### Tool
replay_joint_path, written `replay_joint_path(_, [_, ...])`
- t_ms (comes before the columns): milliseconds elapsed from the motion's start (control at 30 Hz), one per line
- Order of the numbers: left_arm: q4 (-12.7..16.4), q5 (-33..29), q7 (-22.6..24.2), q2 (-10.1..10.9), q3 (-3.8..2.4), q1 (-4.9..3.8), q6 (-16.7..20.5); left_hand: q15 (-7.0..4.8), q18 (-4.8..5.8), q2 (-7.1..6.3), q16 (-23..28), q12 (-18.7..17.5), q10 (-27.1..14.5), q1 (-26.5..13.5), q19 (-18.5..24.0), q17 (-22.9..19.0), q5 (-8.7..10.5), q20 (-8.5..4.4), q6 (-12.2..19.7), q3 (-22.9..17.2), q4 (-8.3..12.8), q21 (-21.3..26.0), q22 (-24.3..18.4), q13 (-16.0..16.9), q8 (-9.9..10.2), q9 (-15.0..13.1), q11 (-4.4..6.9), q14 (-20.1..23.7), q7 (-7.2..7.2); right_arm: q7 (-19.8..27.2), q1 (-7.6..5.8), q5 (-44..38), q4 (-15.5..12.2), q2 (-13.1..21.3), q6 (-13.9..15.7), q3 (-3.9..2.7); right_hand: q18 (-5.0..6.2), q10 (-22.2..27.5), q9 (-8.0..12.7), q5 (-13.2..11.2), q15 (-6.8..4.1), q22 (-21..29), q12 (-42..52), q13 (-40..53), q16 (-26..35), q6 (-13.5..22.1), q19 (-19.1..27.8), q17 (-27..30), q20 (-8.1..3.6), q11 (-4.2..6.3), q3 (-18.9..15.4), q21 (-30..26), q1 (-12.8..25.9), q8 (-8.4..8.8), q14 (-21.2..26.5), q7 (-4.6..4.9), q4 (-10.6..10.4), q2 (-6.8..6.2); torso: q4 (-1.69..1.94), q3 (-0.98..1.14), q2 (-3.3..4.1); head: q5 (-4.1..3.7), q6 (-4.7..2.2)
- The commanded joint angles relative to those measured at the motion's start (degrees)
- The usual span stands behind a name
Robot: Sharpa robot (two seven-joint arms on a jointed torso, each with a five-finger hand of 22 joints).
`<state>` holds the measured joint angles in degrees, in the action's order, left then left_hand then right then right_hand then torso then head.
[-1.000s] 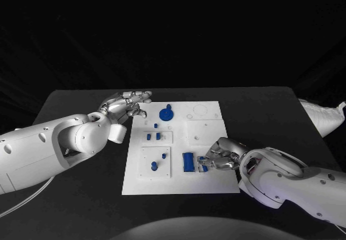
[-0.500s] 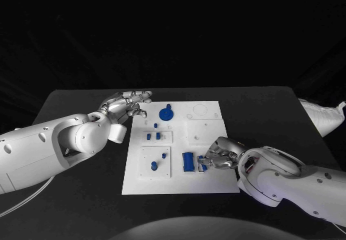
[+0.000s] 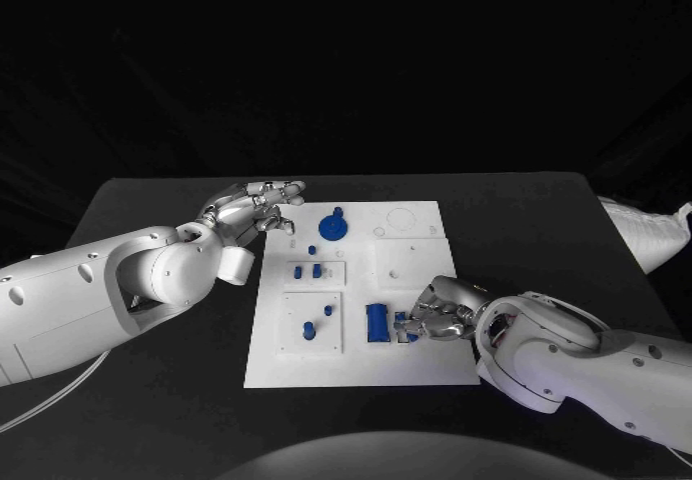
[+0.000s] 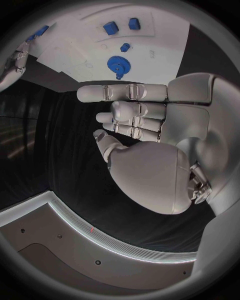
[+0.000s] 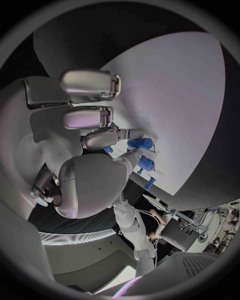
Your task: Assemble the parts on the task board
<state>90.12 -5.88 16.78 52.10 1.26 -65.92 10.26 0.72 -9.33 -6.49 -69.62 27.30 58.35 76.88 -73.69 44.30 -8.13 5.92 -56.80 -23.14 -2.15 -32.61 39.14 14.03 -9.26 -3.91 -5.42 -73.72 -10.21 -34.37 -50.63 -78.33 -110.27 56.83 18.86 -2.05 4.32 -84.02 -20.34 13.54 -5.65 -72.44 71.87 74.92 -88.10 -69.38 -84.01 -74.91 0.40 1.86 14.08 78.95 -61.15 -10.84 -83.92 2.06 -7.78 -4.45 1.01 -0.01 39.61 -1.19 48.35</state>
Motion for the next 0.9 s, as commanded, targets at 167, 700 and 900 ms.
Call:
replay_joint_path(167, [0.15,0.2,0.22,0.01,-0.03,-0.03,-1.08,-0.13,-1.04,-0.05,0.19,0.29,-0.42,-0.32,0.12,-0.04,-0.07,0.18,0.44,-0.31,0.08,0.34,-0.09,-0.05,-0.21,0.03,0.04,0.36,0.15,-0.02,0.11,-0.66,-0.15,-0.19,-1.37,0.07,-0.76,-2.16,-1.13,2.44,-0.65,-0.49,2.04,6.47,-0.4,-0.69,-1.11,-12.85,-0.68,0.91,-2.84,0.36,1.37,-1.31,-5.61,-0.68,-2.17,1.32,0.02,0.02,0.02,0.02,0.08])
replay_joint_path(700, [0.12,0.2,0.23,0.04,-0.03,-0.03,-1.04,-0.13,-1.04,-0.05,0.19,0.29,-0.42,-0.32,0.12,-0.04,-0.07,0.18,0.44,-0.31,0.08,0.34,-0.09,-0.05,-0.21,0.03,0.04,0.36,0.15,0.33,0.11,-0.81,-0.37,-0.23,-0.51,0.07,-0.95,-3.19,-2.68,4.38,-1.17,-1.43,5.08,8.24,-0.71,-1.08,-1.46,-13.31,-1.16,1.48,-6.12,0.94,1.44,-2.94,-5.71,-1.31,-5.04,3.33,-0.01,0.03,0.05,0.01,0.05])
replay_joint_path(900, [0.11,0.2,0.21,0.04,-0.03,-0.03,-1.04,-0.13,-1.04,-0.05,0.19,0.29,-0.42,-0.32,0.12,-0.04,-0.07,0.18,0.44,-0.31,0.08,0.34,-0.09,-0.05,-0.21,0.03,0.04,0.36,0.15,0.57,0.11,-0.82,-0.47,-0.21,-0.98,0.07,-0.95,-3.22,-2.96,4.35,-1.2,-1.48,5.16,8.32,-0.73,-0.95,-1.48,-13.35,-1.21,1.51,-7.24,0.96,1.39,-3.16,-5.72,-1.35,-5.34,2.73,-0.01,0.02,0.03,-0.02,0.14])
